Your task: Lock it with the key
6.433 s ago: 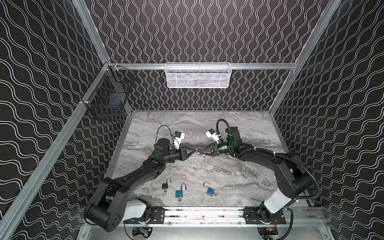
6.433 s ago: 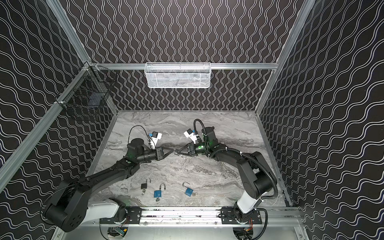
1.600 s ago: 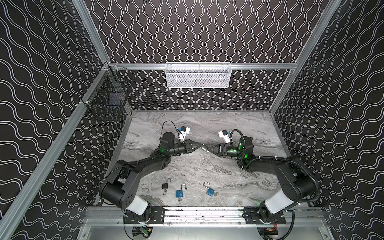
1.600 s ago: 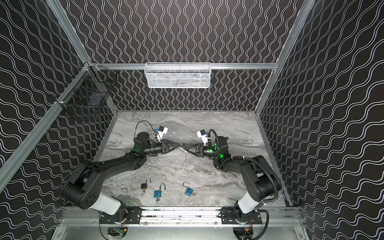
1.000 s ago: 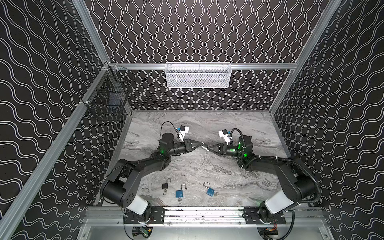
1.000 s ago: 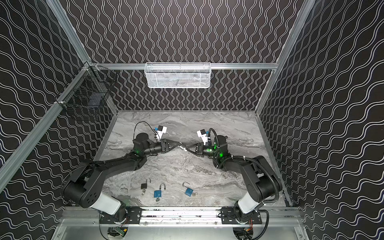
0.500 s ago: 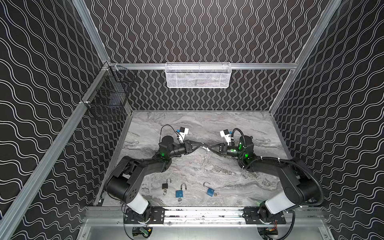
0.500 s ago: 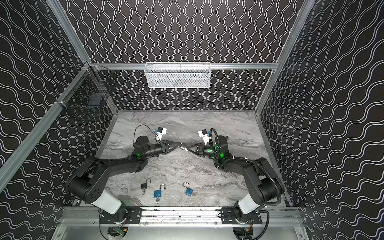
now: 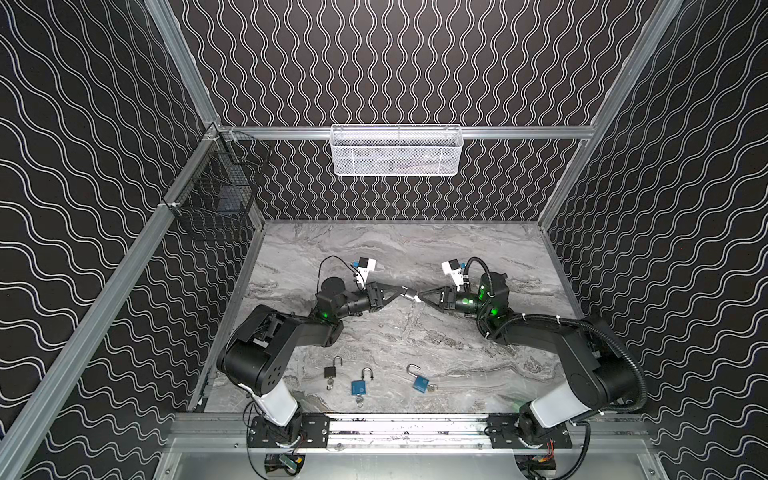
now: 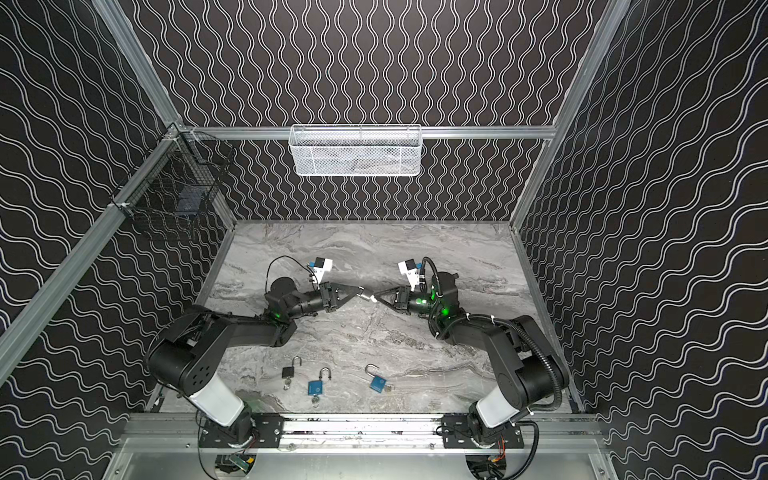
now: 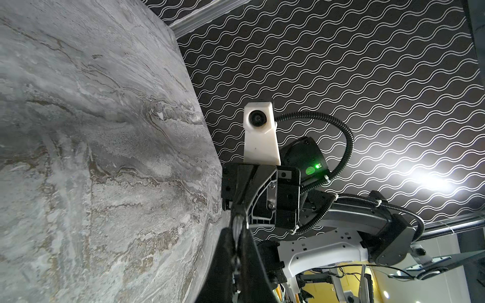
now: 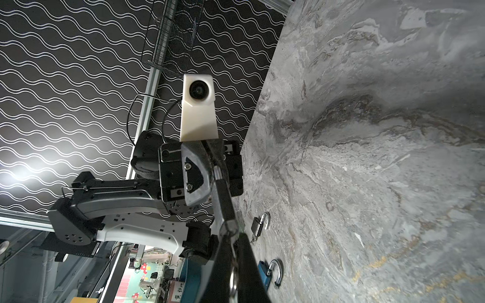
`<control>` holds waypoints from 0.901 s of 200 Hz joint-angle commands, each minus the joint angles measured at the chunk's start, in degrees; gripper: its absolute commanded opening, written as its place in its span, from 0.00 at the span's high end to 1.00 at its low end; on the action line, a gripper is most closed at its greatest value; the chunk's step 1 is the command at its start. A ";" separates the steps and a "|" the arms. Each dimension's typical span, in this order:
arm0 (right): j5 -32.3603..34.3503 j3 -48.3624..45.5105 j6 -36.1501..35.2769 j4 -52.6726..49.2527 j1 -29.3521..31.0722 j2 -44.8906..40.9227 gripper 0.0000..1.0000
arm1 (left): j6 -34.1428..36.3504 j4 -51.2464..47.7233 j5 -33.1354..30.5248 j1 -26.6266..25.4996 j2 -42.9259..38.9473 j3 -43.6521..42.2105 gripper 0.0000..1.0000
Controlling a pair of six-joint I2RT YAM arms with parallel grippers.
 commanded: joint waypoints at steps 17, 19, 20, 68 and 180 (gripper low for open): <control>2.04 -1.01 -1.77 1.02 -1.26 -0.91 1.00 | -3.43 5.18 -8.74 1.40 0.76 -0.66 1.00; 2.10 -1.05 -1.72 1.14 -1.29 -0.92 1.00 | -3.57 5.31 -8.74 1.37 0.78 -0.59 1.00; 2.12 -1.09 -1.70 1.21 -1.35 -0.96 1.00 | -3.55 5.35 -8.78 1.36 0.77 -0.53 1.00; 1.74 -1.89 -0.79 2.17 -2.58 -1.19 1.00 | -2.71 3.06 -7.76 1.35 0.01 0.23 1.00; -2.26 -3.26 -13.70 -24.72 -21.06 -12.14 1.00 | 9.82 -21.25 -1.36 -0.24 10.05 17.28 1.00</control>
